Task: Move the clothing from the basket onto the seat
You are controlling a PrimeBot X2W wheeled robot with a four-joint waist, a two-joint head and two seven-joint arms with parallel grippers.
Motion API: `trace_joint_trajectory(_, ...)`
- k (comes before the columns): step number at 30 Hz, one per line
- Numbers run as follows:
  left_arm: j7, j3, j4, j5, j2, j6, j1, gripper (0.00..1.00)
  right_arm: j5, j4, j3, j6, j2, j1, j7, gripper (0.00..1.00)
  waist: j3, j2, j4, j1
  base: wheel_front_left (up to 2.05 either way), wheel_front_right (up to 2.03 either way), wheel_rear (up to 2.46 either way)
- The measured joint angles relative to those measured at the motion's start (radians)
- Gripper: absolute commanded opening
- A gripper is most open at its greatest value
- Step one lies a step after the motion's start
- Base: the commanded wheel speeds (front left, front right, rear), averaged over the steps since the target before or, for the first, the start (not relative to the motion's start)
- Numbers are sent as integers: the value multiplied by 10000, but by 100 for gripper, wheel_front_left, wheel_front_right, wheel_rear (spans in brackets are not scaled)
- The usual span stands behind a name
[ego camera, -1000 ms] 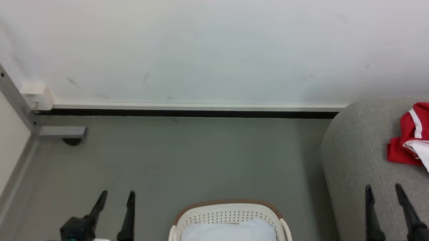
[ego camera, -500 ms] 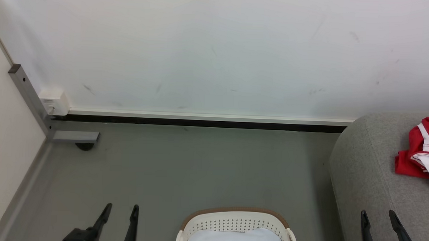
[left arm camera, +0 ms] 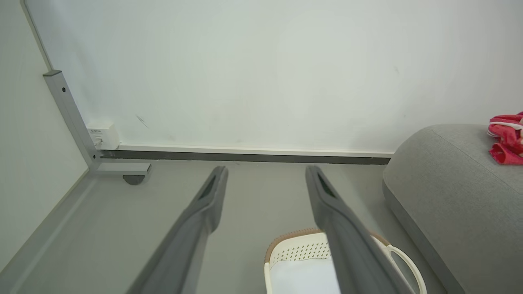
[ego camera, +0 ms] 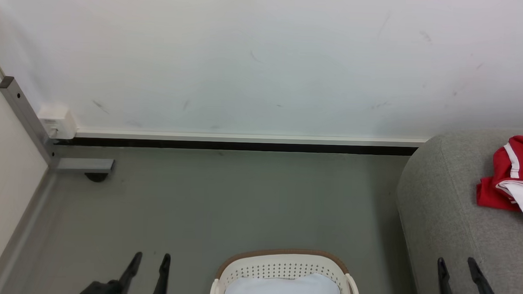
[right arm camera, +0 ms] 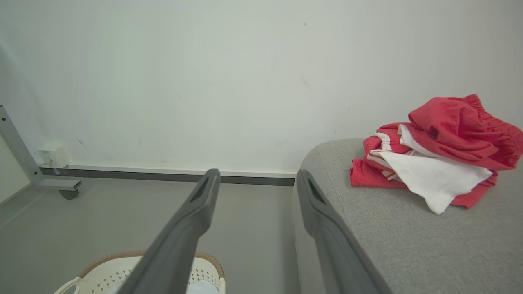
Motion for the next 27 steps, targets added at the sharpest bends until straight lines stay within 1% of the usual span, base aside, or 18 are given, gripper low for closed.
trace_joint_trajectory(5,15,-82,414,-2,-121,-2,215,0,-6,426,6,0,150,237,13,0,2,0,-1,0,0,0,0)
trace_joint_trajectory(7,130,-40,491,-178,-169,-15,236,0,232,489,-15,0,167,252,148,0,6,0,3,0,0,0,0)
trace_joint_trajectory(18,662,320,387,-2236,-274,-169,172,0,2412,407,-94,0,161,165,677,0,33,0,38,0,0,0,0)
trace_joint_trajectory(27,1058,594,299,-3737,-337,-265,72,0,3956,320,-132,0,155,106,1045,0,55,0,67,0,0,0,0)
